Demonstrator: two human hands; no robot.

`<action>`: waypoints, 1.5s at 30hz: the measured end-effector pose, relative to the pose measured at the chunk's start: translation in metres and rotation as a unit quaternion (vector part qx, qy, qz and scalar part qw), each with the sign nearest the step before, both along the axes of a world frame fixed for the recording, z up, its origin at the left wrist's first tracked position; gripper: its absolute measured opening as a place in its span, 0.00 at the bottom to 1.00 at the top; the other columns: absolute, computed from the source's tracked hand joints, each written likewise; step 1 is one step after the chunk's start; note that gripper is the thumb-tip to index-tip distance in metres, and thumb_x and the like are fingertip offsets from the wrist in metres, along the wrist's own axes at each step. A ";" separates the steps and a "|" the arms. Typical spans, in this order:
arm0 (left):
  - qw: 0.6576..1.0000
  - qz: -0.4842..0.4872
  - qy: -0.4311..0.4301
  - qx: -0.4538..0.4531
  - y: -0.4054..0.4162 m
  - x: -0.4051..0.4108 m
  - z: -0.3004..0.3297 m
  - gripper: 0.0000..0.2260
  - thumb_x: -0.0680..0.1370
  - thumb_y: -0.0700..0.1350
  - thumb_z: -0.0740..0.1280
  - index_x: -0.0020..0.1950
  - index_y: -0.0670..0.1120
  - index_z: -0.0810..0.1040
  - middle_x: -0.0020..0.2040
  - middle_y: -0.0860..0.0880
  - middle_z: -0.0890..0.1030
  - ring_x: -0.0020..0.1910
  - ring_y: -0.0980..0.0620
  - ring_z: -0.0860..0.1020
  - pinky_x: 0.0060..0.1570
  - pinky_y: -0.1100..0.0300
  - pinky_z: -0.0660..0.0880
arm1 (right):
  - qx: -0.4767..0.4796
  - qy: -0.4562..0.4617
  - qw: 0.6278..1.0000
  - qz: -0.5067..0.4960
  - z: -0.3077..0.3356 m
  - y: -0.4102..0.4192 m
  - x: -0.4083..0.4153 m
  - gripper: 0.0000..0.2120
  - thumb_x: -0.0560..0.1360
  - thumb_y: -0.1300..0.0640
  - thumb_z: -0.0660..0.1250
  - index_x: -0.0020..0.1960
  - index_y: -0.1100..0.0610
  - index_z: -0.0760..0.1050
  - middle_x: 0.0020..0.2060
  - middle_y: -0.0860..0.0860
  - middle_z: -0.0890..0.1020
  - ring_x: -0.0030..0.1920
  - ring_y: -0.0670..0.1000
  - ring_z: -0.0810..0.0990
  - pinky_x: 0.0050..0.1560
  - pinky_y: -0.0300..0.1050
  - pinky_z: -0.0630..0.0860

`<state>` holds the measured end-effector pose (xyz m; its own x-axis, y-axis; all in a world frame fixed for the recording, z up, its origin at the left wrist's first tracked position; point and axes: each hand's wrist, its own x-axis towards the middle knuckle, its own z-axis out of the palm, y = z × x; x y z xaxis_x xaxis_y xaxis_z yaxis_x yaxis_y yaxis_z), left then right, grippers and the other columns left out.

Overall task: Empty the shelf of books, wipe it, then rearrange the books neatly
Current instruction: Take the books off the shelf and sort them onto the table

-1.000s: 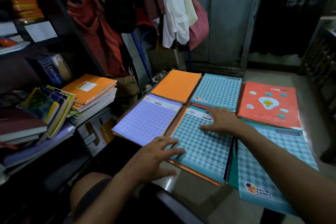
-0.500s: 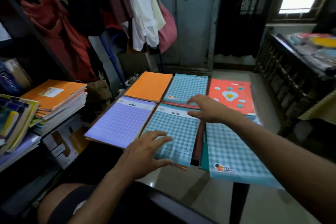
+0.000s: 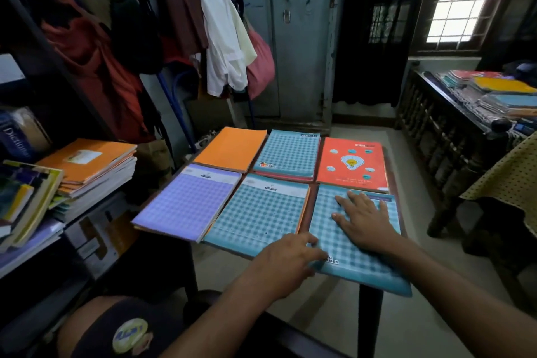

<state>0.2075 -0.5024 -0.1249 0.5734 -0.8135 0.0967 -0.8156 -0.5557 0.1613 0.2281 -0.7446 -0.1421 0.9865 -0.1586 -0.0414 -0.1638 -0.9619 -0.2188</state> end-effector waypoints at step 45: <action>0.461 0.816 -0.195 -0.288 0.539 -0.274 0.039 0.13 0.80 0.54 0.68 0.44 0.46 0.83 0.43 0.48 0.83 0.46 0.48 0.80 0.43 0.53 0.74 | 0.052 -0.244 0.607 0.754 0.072 0.649 -0.107 0.19 0.76 0.53 0.64 0.67 0.52 0.73 0.67 0.52 0.74 0.68 0.55 0.70 0.63 0.54 0.69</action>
<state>-0.0660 0.0362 -0.0862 0.2236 0.8964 0.3828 0.5845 -0.4376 0.6833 0.1208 -0.0959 -0.0701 -0.0958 0.9190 0.3825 0.9954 0.0867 0.0411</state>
